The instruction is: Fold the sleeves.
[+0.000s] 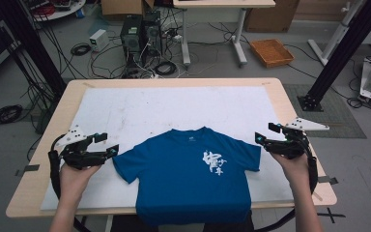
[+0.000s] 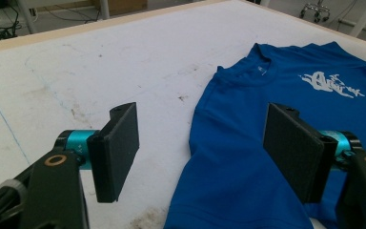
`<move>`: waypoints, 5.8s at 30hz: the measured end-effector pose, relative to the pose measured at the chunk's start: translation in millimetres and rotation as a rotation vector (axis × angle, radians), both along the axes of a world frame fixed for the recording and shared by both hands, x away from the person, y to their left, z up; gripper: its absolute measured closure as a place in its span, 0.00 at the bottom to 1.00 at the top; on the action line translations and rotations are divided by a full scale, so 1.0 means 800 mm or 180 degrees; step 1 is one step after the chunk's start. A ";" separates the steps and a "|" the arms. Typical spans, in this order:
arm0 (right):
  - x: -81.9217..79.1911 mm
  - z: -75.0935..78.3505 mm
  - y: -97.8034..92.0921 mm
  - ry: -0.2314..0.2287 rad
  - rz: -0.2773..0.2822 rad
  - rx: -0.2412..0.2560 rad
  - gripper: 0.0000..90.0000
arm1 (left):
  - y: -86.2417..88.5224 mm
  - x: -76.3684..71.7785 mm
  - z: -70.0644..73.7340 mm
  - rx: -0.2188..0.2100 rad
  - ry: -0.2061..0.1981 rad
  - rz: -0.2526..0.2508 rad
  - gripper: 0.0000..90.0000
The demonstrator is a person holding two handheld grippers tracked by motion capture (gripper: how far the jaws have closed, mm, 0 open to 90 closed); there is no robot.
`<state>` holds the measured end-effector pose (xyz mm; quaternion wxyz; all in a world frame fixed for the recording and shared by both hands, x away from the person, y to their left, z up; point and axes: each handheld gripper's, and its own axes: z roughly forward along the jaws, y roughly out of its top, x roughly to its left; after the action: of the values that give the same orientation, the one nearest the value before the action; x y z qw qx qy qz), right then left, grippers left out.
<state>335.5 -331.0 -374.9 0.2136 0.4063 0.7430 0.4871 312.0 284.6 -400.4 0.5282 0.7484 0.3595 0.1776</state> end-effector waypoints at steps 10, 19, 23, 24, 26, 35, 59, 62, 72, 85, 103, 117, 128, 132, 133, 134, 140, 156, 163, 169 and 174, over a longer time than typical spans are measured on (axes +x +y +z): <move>0.001 0.001 0.002 -0.0001 -0.0020 0.0007 0.30 | 0.011 0.003 -0.008 -0.0046 0.0238 0.0021 0.32; 0.001 0.000 0.001 -0.0010 -0.0032 -0.0001 0.30 | 0.018 0.011 -0.032 -0.0091 0.0695 0.0106 0.44; 0.001 0.000 0.002 -0.0004 -0.0038 -0.0013 0.30 | 0.018 0.013 -0.039 -0.0082 0.0821 0.0158 0.51; 0.001 0.000 0.002 -0.0004 -0.0038 -0.0013 0.30 | 0.018 0.014 -0.042 -0.0081 0.0871 0.0160 0.51; 0.002 0.000 0.003 -0.0007 -0.0030 -0.0014 0.30 | 0.016 0.015 -0.045 -0.0061 0.0959 0.0191 0.55; 0.001 0.000 0.002 -0.0013 -0.0047 -0.0010 0.30 | 0.011 0.018 -0.056 -0.0006 0.1275 0.0353 0.74; -0.001 0.009 -0.002 -0.0096 -0.0048 0.0085 0.30 | -0.099 0.012 0.002 -0.0759 0.1256 -0.0284 0.98; -0.002 0.011 -0.004 -0.0105 -0.0060 0.0083 0.30 | -0.134 0.018 0.000 -0.0741 0.1326 -0.0380 0.98; -0.001 0.009 -0.006 -0.0105 -0.0076 0.0052 0.30 | -0.206 0.036 -0.023 -0.0618 0.1429 -0.0475 0.98; 0.005 -0.003 -0.011 0.0106 -0.0213 0.0084 0.40 | -0.202 0.027 -0.013 -0.0415 0.0757 -0.0516 0.52; 0.034 -0.070 -0.026 0.1088 -0.0399 0.0033 0.71 | -0.055 0.001 -0.007 -0.0401 0.0238 0.0205 0.46; 0.034 -0.080 -0.016 0.1142 -0.0242 -0.0015 0.99 | -0.053 0.004 -0.012 -0.0377 0.0311 0.0191 0.47; 0.002 -0.015 0.031 0.0805 -0.0041 -0.0026 0.99 | -0.049 0.005 -0.013 -0.0405 0.0328 0.0189 0.47; -0.010 0.005 0.066 0.0676 0.0111 -0.0100 0.99 | -0.052 0.005 -0.012 -0.0417 0.0333 0.0168 0.47; -0.013 0.009 0.080 0.0670 0.0166 -0.0119 0.99 | -0.052 0.005 -0.012 -0.0416 0.0333 0.0157 0.47; -0.015 0.011 0.088 0.0660 0.0202 -0.0134 0.99 | -0.053 0.005 -0.012 -0.0422 0.0343 0.0150 0.47; -0.024 0.012 0.153 0.0650 0.0370 -0.0323 0.99 | -0.058 0.006 -0.011 -0.0446 0.0369 0.0104 0.47; -0.019 0.005 0.147 0.0419 0.0408 0.0016 0.63 | -0.070 0.008 -0.014 -0.0369 0.0383 0.0011 0.46; -0.013 0.010 0.080 0.0286 0.0013 0.0392 0.43 | -0.070 0.007 -0.013 -0.0320 0.0273 0.0092 0.45; -0.006 0.005 0.059 0.0270 -0.0167 0.0469 0.37 | -0.068 0.006 -0.013 -0.0254 0.0166 0.0145 0.43; -0.006 0.004 0.050 0.0221 -0.0266 0.0441 0.35 | -0.070 0.002 -0.012 -0.0116 0.0116 0.0119 0.43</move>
<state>330.4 -291.4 -371.6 0.1792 0.4675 0.6969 0.5136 313.7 228.5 -410.4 0.5318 0.7349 0.3861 0.1672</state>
